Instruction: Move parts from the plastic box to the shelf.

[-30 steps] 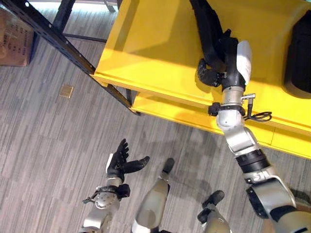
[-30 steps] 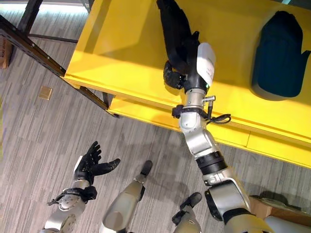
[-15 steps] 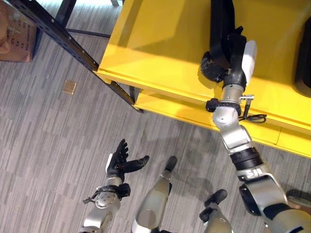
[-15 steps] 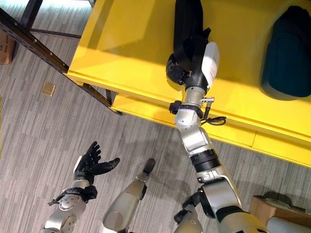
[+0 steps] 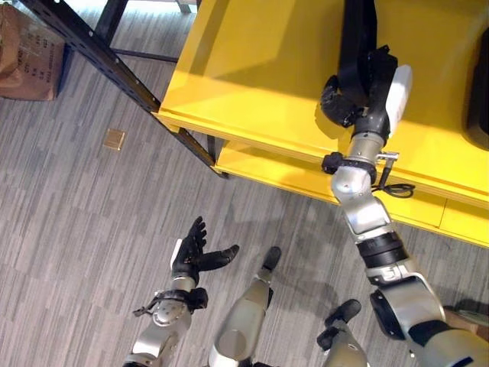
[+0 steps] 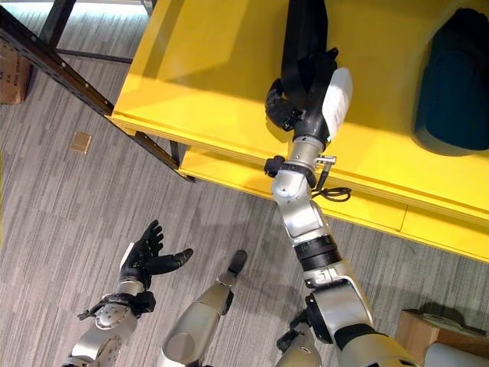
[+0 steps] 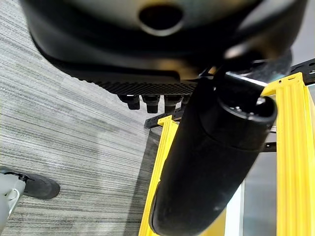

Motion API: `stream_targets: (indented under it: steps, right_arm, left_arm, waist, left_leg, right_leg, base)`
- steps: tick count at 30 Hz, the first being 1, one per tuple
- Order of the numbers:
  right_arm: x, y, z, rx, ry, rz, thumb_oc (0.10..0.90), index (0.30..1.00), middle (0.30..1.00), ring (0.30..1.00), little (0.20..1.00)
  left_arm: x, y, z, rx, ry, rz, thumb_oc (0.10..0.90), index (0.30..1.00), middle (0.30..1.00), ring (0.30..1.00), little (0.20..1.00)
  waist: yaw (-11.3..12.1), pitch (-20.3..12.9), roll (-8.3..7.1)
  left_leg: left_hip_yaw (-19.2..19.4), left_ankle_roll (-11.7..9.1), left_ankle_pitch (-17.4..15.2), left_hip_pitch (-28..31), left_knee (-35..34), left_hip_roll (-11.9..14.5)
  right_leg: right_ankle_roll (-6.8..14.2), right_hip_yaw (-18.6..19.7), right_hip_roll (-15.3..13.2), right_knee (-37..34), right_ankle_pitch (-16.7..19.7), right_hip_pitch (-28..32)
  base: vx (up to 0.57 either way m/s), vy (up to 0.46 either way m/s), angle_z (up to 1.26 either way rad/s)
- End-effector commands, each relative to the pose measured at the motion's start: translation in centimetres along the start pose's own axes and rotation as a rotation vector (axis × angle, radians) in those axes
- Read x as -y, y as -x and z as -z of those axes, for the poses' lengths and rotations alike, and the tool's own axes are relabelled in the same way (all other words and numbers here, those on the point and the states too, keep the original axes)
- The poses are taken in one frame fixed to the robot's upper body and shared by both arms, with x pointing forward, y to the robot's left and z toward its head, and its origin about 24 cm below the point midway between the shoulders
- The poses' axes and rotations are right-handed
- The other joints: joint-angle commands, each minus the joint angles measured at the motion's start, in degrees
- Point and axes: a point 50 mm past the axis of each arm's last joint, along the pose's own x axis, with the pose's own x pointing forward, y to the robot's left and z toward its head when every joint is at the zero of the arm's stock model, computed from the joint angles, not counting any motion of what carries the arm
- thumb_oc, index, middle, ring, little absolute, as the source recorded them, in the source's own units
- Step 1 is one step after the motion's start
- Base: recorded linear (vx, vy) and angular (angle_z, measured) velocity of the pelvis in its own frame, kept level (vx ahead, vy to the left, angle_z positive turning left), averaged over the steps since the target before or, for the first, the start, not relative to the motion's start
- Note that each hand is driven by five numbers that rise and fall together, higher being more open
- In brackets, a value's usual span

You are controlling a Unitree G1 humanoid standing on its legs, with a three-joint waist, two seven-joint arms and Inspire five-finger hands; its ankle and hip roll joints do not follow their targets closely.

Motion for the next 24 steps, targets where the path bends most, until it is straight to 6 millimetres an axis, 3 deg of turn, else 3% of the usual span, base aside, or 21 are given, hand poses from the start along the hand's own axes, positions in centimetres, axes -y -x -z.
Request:
stream_targets:
  steps: [1,10,24]
  right_arm:
    - [1.4,-1.8,-3.8,0.196,-0.054,0.125,0.4,0.3,0.3,0.3,0.3]
    - [2.0,-1.8,-2.0,0.131,-0.008,0.173,0.4,0.3,0.3,0.3,0.3]
    - [1.1,-1.7,-2.4,0.17,0.007,0.086,0.4,0.3,0.3,0.3,0.3]
  left_arm:
    - [0.1,0.7,-2.8,0.162,-0.007,0.025,0.9,1.0,1.0,1.0,1.0]
    - [0.3,0.7,-2.7,0.162,-0.013,0.033,0.9,1.0,1.0,1.0,1.0]
    - [0.0,0.7,-2.8,0.165,-0.012,0.025,0.9,1.0,1.0,1.0,1.0]
  waist:
    - [-0.2,-3.0,0.66]
    - [-1.0,-2.7,0.39]
    - [-1.2,-2.6,-0.43]
  left_leg:
    - [3.2,2.2,1.1,1.4,-6.2,0.7]
    - [3.8,2.3,1.1,1.5,-6.4,0.8]
    - [4.0,2.5,1.2,1.9,-7.2,1.0]
  right_leg:
    - [3.0,1.3,-3.3,5.1,-1.0,2.5]
    - [3.1,1.8,-3.3,4.9,-0.6,2.1]
    - [3.2,2.1,-3.0,4.7,-0.3,1.9]
  base:
    - [0.0,0.0,0.0]
    - [0.0,0.0,0.0]
    - [0.0,0.0,0.0]
